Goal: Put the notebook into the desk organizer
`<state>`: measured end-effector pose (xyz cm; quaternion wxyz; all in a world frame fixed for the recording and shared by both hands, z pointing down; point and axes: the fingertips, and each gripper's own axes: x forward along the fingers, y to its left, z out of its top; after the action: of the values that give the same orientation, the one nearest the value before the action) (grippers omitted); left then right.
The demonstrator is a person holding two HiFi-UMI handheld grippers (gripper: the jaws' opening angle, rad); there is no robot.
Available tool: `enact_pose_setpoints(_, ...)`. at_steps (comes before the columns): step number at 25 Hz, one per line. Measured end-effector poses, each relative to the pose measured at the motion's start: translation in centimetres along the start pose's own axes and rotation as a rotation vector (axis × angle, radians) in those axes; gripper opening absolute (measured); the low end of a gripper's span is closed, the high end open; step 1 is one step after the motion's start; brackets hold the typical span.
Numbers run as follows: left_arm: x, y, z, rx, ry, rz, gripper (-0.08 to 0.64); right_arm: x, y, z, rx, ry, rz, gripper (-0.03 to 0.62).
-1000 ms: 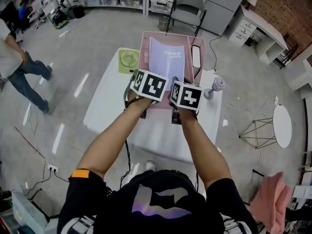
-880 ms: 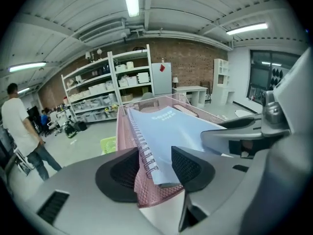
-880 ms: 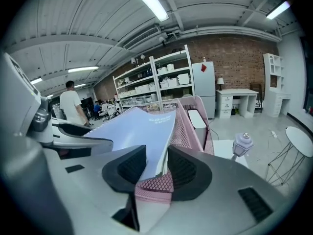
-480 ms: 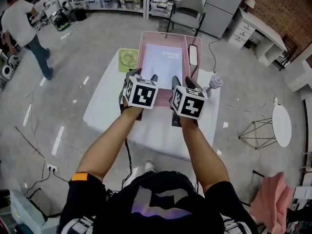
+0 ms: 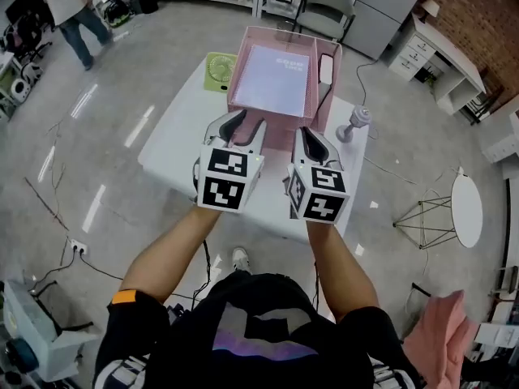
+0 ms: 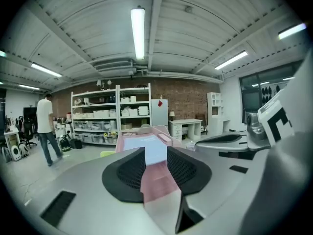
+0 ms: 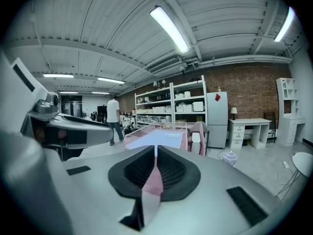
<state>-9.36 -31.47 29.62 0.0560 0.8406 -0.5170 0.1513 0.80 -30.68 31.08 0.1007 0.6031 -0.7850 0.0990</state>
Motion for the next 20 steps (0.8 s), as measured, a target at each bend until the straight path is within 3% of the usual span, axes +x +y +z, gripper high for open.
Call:
enact_pose_setpoints(4,-4.5,-3.5,-2.1,-0.035,-0.036,0.027,0.065,-5.0,1.4,-1.5,-0.005,-0.019,0.071,0.018)
enact_pose_setpoints(6,-6.3,-6.0,-3.5,-0.089,-0.041,0.016,0.021,-7.6,1.6,-2.8,-0.011,-0.018,0.103,0.018)
enact_pose_setpoints(9,-8.9,-10.2,-4.9,-0.156,-0.054,-0.01,0.009,-11.4,1.2,-4.9,-0.008,-0.009,0.148,0.017)
enact_pose_setpoints(20,-18.6,-19.7,-9.1,-0.118,-0.055,0.09,0.008,-23.8,0.8,-10.3,-0.022,-0.002,0.252,0.016)
